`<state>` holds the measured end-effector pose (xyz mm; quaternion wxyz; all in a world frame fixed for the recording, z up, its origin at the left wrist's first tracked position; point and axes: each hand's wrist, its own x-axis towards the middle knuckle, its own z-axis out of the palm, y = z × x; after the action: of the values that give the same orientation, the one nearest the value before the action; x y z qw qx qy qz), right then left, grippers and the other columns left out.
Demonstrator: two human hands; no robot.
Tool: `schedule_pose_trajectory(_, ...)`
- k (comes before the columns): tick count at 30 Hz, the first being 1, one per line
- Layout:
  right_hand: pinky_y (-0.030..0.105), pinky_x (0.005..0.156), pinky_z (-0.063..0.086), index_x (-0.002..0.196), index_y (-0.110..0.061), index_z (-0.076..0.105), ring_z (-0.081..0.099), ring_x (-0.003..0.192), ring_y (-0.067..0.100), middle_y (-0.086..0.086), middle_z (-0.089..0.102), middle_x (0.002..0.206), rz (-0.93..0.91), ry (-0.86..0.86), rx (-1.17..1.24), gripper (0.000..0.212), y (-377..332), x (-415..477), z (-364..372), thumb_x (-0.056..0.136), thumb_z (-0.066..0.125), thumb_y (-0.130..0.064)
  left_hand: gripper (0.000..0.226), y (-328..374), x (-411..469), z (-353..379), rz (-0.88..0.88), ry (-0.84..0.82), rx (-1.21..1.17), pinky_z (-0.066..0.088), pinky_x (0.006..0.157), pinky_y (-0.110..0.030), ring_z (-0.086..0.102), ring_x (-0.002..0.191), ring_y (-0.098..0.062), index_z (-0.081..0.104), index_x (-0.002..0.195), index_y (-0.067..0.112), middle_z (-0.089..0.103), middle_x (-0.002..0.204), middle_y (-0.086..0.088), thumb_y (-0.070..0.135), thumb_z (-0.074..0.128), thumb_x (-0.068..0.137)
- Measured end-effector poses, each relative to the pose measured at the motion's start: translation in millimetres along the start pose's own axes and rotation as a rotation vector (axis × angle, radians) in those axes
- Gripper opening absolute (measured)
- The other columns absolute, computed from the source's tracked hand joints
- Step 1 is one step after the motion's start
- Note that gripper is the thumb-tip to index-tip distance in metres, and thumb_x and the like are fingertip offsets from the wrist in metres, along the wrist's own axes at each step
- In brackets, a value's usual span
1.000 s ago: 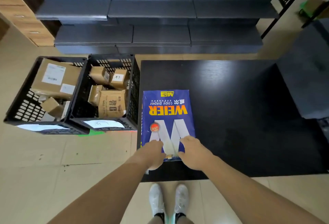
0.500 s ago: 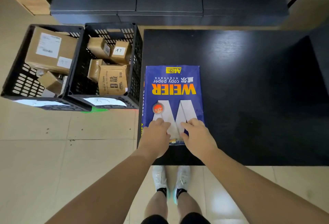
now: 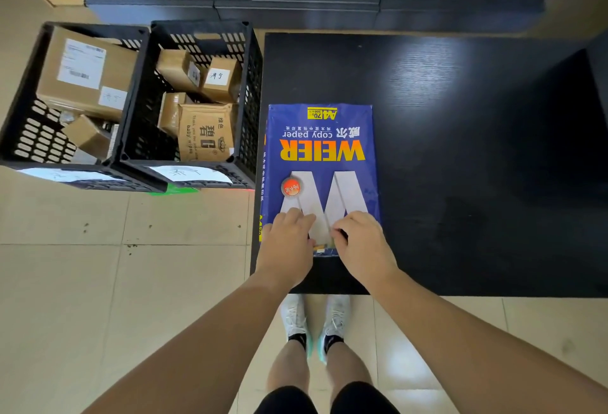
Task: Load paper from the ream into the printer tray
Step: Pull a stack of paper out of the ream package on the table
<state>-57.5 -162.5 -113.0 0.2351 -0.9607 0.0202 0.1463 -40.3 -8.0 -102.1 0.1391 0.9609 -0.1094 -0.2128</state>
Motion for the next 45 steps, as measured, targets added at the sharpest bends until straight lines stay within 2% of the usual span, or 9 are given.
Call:
schedule_pose_trajectory(6, 0.028, 0.08, 0.055, 0.095, -0.018, 0.064, 0.056, 0.09, 0.015, 0.0, 0.059, 0.098, 0.066, -0.086, 0.062, 0.007, -5, 6, -4, 0.096, 0.057, -0.018, 0.038, 0, -1, 5, -0.024, 0.023, -0.006, 0.045, 0.1, -0.04, 0.048, 0.123, -0.022, 0.051, 0.137, 0.024, 0.053, 0.132, 0.001, 0.028, 0.054, 0.1)
schedule_pose_trajectory(12, 0.028, 0.075, 0.051, 0.086, -0.02, 0.056, 0.053, 0.084, 0.015, -0.003, 0.056, 0.091, 0.056, -0.126, 0.079, 0.013, -9, -8, -4, 0.095, 0.058, -0.011, 0.041, 2, -3, 12, -0.042, 0.027, -0.019, 0.041, 0.096, -0.04, 0.049, 0.119, -0.025, 0.052, 0.138, 0.024, 0.053, 0.132, 0.0, 0.02, 0.054, 0.097)
schedule_pose_trajectory(16, 0.03, 0.074, 0.049, 0.086, -0.019, 0.055, 0.053, 0.081, 0.016, -0.004, 0.056, 0.087, 0.057, -0.139, 0.112, 0.014, -8, -20, -2, 0.093, 0.058, -0.007, 0.02, -1, -12, 21, -0.027, 0.11, -0.117, 0.043, 0.09, -0.038, 0.058, 0.107, -0.027, 0.072, 0.107, 0.022, 0.065, 0.114, 0.001, 0.014, 0.063, 0.09)
schedule_pose_trajectory(20, 0.035, 0.084, 0.05, 0.093, -0.019, 0.059, 0.056, 0.086, 0.016, -0.004, 0.062, 0.093, 0.044, -0.125, 0.147, 0.009, -4, -32, -3, 0.098, 0.052, -0.014, 0.015, -1, -28, 28, -0.023, 0.211, -0.126, 0.041, 0.084, -0.039, 0.061, 0.101, -0.018, 0.072, 0.077, 0.026, 0.067, 0.098, 0.007, 0.014, 0.07, 0.085)
schedule_pose_trajectory(27, 0.034, 0.088, 0.044, 0.089, -0.025, 0.055, 0.055, 0.085, 0.013, -0.008, 0.062, 0.089, 0.066, -0.103, 0.266, 0.014, -1, -54, -5, 0.099, 0.05, -0.018, 0.013, 11, -55, 25, -0.081, 0.153, -0.282, 0.022, 0.084, -0.029, 0.055, 0.103, -0.018, 0.07, 0.092, 0.021, 0.067, 0.103, 0.01, 0.021, 0.058, 0.096)
schedule_pose_trajectory(33, 0.032, 0.086, 0.038, 0.089, -0.019, 0.059, 0.053, 0.085, 0.017, -0.004, 0.062, 0.09, 0.05, -0.135, 0.235, 0.014, 2, -74, 5, 0.099, 0.048, -0.018, 0.012, 5, -69, 36, -0.05, 0.136, -0.244, 0.032, 0.086, -0.033, 0.056, 0.106, -0.018, 0.07, 0.09, 0.022, 0.066, 0.116, 0.012, 0.023, 0.059, 0.096)
schedule_pose_trajectory(37, 0.032, 0.085, 0.043, 0.09, -0.014, 0.063, 0.052, 0.079, 0.016, -0.006, 0.063, 0.085, 0.122, -0.168, 0.274, 0.015, 5, -78, 17, 0.098, 0.052, -0.021, 0.015, 0, -73, 46, -0.035, 0.08, -0.164, 0.04, 0.085, -0.038, 0.056, 0.097, -0.02, 0.067, 0.09, 0.023, 0.063, 0.107, 0.011, 0.029, 0.055, 0.097)
schedule_pose_trajectory(41, 0.043, 0.084, 0.052, 0.087, -0.015, 0.066, 0.062, 0.076, 0.023, -0.003, 0.068, 0.081, 0.212, -0.166, 0.307, 0.016, 8, -75, 31, 0.093, 0.058, -0.027, 0.026, -1, -73, 56, -0.104, -0.042, -0.102, 0.033, 0.096, -0.037, 0.048, 0.107, -0.021, 0.07, 0.101, 0.026, 0.057, 0.111, 0.007, 0.034, 0.045, 0.101)
schedule_pose_trajectory(45, 0.041, 0.08, 0.055, 0.086, -0.018, 0.068, 0.065, 0.081, 0.023, -0.002, 0.071, 0.083, 0.28, -0.162, 0.278, 0.015, 3, -70, 40, 0.09, 0.059, -0.03, 0.033, 2, -66, 62, -0.221, -0.109, -0.058, 0.035, 0.102, -0.039, 0.049, 0.113, -0.024, 0.072, 0.103, 0.021, 0.06, 0.115, 0.001, 0.033, 0.041, 0.1)
